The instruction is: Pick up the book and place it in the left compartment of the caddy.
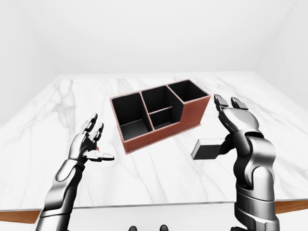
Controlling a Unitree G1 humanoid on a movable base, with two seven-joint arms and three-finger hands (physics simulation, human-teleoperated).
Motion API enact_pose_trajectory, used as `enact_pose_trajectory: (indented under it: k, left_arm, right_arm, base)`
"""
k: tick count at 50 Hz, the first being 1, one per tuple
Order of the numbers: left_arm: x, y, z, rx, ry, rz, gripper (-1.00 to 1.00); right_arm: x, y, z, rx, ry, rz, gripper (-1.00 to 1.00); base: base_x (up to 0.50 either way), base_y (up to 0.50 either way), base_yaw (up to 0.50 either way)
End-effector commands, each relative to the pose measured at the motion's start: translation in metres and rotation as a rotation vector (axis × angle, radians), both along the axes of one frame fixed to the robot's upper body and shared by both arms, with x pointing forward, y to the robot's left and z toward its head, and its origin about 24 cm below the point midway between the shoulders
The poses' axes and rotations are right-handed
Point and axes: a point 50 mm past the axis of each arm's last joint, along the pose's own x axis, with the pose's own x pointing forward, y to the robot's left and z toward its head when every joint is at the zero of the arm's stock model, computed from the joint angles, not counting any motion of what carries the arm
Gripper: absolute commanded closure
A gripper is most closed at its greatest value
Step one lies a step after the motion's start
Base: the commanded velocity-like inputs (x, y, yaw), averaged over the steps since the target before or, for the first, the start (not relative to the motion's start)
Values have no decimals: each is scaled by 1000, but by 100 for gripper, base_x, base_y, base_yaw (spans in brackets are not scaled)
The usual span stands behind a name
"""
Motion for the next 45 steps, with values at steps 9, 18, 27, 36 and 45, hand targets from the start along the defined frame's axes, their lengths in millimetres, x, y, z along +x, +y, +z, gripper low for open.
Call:
enact_pose_trajectory:
  k: [9, 18, 27, 36, 45]
  left_arm:
    - [-1, 0, 5, -11, -23, -21, -100]
    - [1, 1, 4, -13, -19, -21, -100]
    - [1, 0, 2, -11, -12, -24, -100]
    - [3, -1, -3, -5, 14, -26, -100]
    - [2, -2, -4, -2, 16, -28, -100]
  right_arm:
    - [0, -23, -45, 26, 198, -100, -100]
    - [10, -28, -48, 56, 225, -97, -100]
    - [21, -28, -64, 102, 307, -85, -100]
    - [38, -29, -84, 153, 424, -81, -100]
    - [42, -27, -94, 161, 479, -81, -100]
  base:
    - [0, 0, 0]
    - [0, 0, 0]
    - [0, 0, 0]
    - [0, 0, 0]
    - [0, 0, 0]
